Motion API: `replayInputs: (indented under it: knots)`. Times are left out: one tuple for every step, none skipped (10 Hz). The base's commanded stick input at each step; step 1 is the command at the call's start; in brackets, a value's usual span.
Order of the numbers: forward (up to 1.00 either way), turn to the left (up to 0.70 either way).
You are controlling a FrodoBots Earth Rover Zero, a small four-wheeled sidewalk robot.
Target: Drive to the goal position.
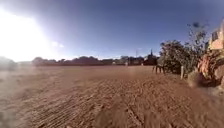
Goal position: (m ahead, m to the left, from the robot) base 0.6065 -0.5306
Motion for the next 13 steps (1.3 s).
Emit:
replayInputs:
  knots:
    - [0.5,0.0]
    - [0.5,0.0]
    - [0.5,0.0]
    - [0.5,0.0]
    - [0.5,0.0]
    - [0.5,-0.01]
    - [0.5,-0.12]
    - [0.5,-0.24]
    - [0.5,-0.36]
    - [0.5,-0.47]
    - [0.5,-0.15]
    - [0.5,0.0]
    - [0.5,0.0]
